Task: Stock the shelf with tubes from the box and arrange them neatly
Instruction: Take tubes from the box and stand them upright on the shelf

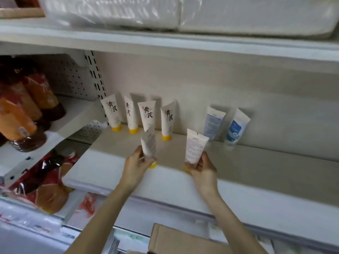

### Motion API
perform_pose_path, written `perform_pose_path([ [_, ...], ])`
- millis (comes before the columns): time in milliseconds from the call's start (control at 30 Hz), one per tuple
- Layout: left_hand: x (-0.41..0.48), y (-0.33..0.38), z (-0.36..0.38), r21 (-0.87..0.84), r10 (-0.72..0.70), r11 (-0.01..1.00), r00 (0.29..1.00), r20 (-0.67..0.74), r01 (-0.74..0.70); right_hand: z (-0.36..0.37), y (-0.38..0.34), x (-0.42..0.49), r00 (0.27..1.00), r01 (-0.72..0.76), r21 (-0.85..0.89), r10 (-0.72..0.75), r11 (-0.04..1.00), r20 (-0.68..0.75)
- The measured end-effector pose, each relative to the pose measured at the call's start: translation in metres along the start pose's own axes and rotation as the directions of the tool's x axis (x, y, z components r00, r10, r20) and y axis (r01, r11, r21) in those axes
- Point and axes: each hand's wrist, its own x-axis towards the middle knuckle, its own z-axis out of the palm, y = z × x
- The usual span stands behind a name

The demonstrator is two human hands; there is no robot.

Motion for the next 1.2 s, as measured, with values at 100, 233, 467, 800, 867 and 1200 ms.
perform_pose_path([
  [100, 0.004, -0.009, -0.001, 0.010, -0.020, 1.000, 1.000, 0.018, 0.019, 0.011, -0.005, 0.017, 0.998, -0.026, -0.074, 0.022, 0.997, -0.053],
  [233, 0.006, -0.020, 0.001, -0.034, -0.042, 0.998, 0.999, 0.022, 0.043, 0.028, -0.007, 0.048, 0.987, 0.016, -0.181, -0.044, 0.983, -0.152],
  [467, 0.006, -0.031, 0.002, -0.067, -0.039, 0.997, 0.999, 0.037, 0.041, 0.044, -0.001, 0.083, 0.964, 0.071, -0.220, -0.124, 0.973, -0.235],
  [800, 0.007, -0.034, 0.003, -0.085, -0.008, 0.996, 0.999, 0.038, 0.011, 0.046, 0.005, 0.088, 0.959, 0.107, -0.241, -0.164, 0.965, -0.230],
  [867, 0.007, -0.034, 0.003, -0.083, -0.004, 0.997, 0.999, 0.032, 0.006, 0.046, 0.005, 0.088, 0.959, 0.110, -0.252, -0.170, 0.961, -0.228],
  [1200, 0.005, -0.031, 0.002, -0.082, -0.018, 0.996, 1.000, 0.020, 0.019, 0.045, 0.012, 0.093, 0.957, 0.109, -0.274, -0.176, 0.956, -0.232],
])
